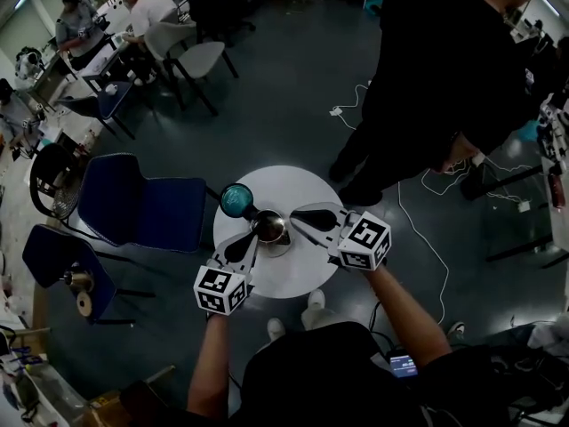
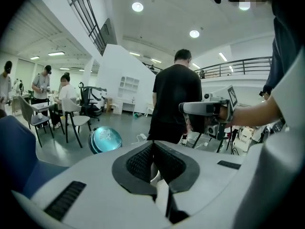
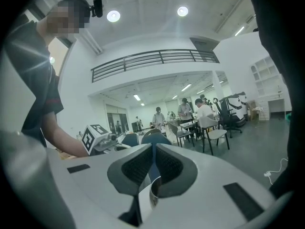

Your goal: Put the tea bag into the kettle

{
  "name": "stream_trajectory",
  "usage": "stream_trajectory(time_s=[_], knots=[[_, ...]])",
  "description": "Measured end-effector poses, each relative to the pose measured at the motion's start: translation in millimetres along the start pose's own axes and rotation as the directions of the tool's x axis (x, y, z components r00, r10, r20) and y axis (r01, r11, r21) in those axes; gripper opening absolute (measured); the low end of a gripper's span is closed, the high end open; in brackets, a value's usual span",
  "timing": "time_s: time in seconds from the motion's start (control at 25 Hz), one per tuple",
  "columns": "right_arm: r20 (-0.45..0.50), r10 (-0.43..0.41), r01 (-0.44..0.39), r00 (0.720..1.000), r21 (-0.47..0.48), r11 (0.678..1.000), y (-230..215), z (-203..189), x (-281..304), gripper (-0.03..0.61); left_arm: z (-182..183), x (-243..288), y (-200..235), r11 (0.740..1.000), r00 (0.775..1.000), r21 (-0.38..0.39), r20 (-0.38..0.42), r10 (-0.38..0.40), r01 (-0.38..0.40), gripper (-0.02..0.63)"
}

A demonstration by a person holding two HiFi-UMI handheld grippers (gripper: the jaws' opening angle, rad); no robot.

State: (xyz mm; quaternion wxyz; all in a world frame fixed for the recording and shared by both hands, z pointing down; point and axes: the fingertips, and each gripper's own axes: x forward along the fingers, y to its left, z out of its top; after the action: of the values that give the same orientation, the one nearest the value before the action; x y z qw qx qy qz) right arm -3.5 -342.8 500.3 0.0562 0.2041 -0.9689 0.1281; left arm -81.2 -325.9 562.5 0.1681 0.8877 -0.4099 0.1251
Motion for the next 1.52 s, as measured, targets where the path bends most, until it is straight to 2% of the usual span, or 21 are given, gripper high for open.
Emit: stream_trajectory(time_s=[0.28,0.68,1.08,1.52], knots=[[0.020,-0.033,0.033,0.999,-0.025,0.999,27.4,7.7,2.9,0.034,27.1,-35.8,-12.6,1.000,0.995,0.009,0.093,-0.027,0.027,0.015],[0.063,-0.095,0.098,0.994,-0.057,0.994,60.6,25.1,-9.6,0.034,54.0,-70.7,-37.2,0.996,0.987,0.080,0.148,-0.060,0.048,0.015],[0.108,-0.142,0.151,0.984,-0.076,0.986,99.0,32.6,-8.1,0.035,56.7,-109.5,-47.8,0.990,0.978,0.118,0.186,-0.095,0.074,0.015],[0.116,-0.183,0.193,0.976,-0.089,0.977,147.9,35.2,6.3,0.034,44.4,-157.6,-50.4,0.985,0.974,0.137,0.185,-0.133,0.108,0.015]])
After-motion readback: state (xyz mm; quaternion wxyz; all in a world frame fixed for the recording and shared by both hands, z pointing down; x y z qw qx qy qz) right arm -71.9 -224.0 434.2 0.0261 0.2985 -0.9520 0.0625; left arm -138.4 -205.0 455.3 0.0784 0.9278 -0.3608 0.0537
